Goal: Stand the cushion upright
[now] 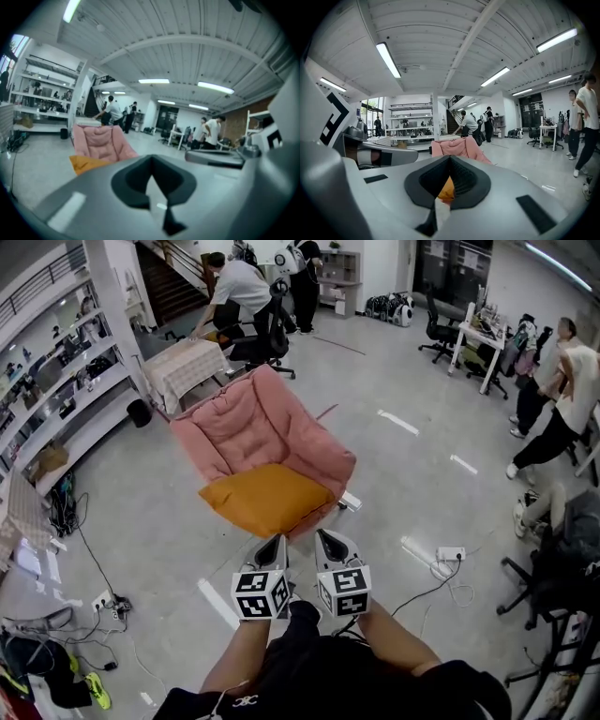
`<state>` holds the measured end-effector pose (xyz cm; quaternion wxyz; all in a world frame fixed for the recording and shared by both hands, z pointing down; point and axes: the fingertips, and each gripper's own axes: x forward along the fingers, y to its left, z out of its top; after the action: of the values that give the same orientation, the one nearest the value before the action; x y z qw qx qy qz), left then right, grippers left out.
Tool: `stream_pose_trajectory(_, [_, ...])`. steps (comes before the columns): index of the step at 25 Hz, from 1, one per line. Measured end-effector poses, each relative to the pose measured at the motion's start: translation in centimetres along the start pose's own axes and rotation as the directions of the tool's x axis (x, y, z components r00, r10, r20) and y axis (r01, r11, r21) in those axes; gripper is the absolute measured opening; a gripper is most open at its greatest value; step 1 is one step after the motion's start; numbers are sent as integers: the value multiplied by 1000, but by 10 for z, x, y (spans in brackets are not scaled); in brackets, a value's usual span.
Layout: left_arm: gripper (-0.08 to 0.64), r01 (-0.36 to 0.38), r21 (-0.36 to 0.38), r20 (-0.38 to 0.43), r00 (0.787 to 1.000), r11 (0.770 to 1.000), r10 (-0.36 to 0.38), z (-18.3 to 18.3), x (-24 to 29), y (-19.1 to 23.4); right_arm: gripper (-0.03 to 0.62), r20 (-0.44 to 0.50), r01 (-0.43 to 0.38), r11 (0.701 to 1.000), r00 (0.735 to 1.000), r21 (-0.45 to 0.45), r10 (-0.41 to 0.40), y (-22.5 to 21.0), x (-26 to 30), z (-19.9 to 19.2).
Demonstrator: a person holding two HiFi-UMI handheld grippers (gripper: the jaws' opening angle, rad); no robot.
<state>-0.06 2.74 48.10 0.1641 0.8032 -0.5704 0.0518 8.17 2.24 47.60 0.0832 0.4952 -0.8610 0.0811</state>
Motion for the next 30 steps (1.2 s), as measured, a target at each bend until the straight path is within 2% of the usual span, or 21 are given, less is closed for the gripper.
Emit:
stream_pose_trajectory(5, [-2, -1, -22, -22, 1000, 1000, 1, 4, 44, 31, -2, -36, 6, 1000, 999, -10, -7, -13, 50, -2])
stream_pose_trajectory(11, [-2, 0, -48, -3, 1000, 999, 0, 46, 95, 62, -3, -43, 8, 1000, 999, -13, -9, -35, 111, 31])
stream_pose_trajectory(18, [-2, -4, -62, -4, 1000, 998, 4, 76, 144, 93, -3, -69, -17, 999, 998, -43, 14, -43, 173, 51])
stream_pose_trajectory(30, [-2, -24, -84, -20, 1000, 996, 23, 98, 207, 153, -3, -97, -49, 998, 994, -44, 45, -50, 264, 64])
